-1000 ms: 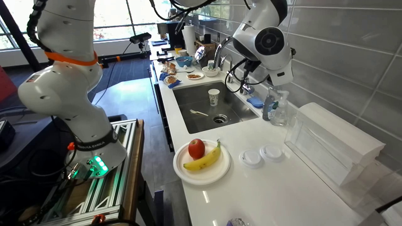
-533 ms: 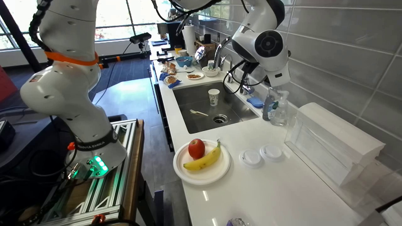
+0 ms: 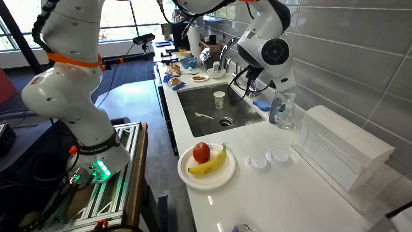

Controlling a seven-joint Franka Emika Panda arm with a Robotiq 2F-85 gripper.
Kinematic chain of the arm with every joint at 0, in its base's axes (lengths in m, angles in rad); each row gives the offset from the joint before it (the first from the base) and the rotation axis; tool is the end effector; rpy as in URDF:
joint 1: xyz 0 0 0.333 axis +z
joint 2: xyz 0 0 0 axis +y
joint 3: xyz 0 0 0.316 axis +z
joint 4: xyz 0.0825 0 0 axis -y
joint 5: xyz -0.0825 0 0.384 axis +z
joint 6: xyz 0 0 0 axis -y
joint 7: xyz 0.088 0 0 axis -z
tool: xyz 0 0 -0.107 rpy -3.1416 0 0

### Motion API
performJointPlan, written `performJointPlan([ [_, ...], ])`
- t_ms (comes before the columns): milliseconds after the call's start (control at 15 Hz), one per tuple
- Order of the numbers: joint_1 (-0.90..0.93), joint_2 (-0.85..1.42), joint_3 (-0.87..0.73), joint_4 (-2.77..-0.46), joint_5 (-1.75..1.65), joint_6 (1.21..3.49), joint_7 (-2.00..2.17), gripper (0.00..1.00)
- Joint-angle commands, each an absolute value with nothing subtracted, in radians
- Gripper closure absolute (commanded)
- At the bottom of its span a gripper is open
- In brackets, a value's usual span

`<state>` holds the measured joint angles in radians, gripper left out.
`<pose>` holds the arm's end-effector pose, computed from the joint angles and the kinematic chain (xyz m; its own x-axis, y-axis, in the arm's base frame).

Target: Open the soap bottle

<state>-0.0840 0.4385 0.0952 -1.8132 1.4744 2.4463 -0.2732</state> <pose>0.6668 0.0030 0.3204 0.6949 -0.7029 -0.1517 -0.4544 -0.2658 -0.8502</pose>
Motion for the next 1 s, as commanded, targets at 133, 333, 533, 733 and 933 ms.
performJointPlan([
  [133, -0.061, 0.445, 0.062, -1.817, 1.499, 2.419, -0.374, 0.62],
  [333, -0.061, 0.447, 0.054, -1.819, 1.5, 2.424, -0.38, 0.59],
  [533, -0.061, 0.452, 0.045, -1.818, 1.502, 2.427, -0.386, 0.6],
  [733, -0.061, 0.464, 0.041, -1.813, 1.501, 2.426, -0.385, 0.62],
  [933, -0.058, 0.475, 0.042, -1.806, 1.5, 2.424, -0.384, 0.65],
])
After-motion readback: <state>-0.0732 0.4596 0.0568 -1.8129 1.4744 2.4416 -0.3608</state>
